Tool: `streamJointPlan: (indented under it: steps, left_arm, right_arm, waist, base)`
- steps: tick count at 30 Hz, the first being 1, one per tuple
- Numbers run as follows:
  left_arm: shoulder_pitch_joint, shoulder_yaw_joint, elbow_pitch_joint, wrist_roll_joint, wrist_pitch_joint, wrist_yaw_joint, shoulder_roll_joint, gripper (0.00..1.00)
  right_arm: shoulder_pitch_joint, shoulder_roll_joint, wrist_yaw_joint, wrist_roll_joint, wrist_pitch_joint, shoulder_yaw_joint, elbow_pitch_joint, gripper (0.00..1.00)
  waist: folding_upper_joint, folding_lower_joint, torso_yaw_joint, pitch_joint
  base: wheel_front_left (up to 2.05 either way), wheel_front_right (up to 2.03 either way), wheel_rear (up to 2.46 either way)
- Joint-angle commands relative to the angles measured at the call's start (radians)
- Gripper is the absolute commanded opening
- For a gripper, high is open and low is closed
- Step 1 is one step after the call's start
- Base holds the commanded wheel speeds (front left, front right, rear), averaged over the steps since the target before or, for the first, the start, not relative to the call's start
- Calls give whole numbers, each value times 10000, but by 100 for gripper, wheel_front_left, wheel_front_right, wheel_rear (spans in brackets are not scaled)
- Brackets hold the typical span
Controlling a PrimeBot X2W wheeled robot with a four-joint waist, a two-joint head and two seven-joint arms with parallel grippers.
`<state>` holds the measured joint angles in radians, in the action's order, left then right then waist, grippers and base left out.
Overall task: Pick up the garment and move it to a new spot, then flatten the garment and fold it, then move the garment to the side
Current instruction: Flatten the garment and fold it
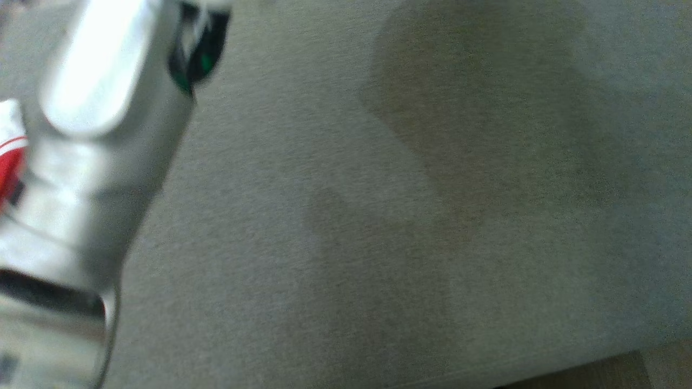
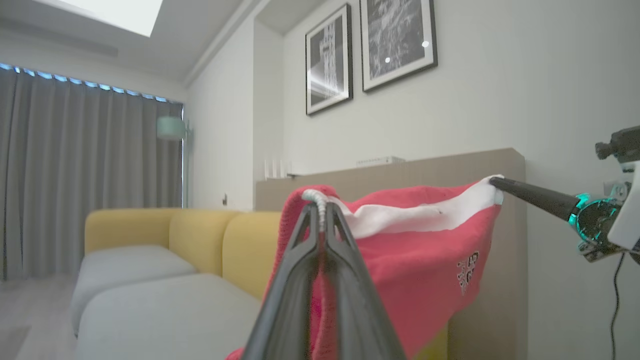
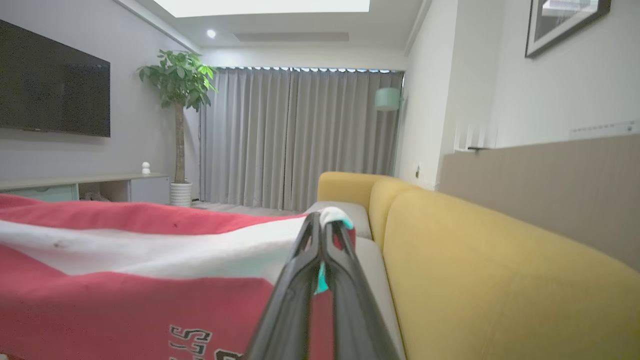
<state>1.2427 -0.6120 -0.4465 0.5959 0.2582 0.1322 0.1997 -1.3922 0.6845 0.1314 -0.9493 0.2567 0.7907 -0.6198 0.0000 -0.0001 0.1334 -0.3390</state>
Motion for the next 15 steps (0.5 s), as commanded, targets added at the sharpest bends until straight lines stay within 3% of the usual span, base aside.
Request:
streamJointPlan:
  steps: [1,7,8,15]
  left_arm:
    - [-654,206,274,-81,32,-18,373,0]
    - [-3933,14,578,-66,34,-17,321,0]
    - [-5099,76,722,-220,34,-17,213,0]
    - [-8896,725,1873,-939,35,-16,-23,0]
  right_arm:
    - [910,-37,-7,66,49,-174,369,0]
    - [4231,101,-7,-365,50,-322,1506,0]
    - [5428,273,-7,-515,50,-493,1922,0]
    - [9344,540,-7,-439,50,-1872,3234,0]
  waist:
    - [0,1,465,188]
    - [0,1,494,479]
    - [0,1,445,617]
    - [0,1,429,1432]
  base:
    - [0,0,0]
    - [0,0,0]
    - [0,0,0]
    - [0,0,0]
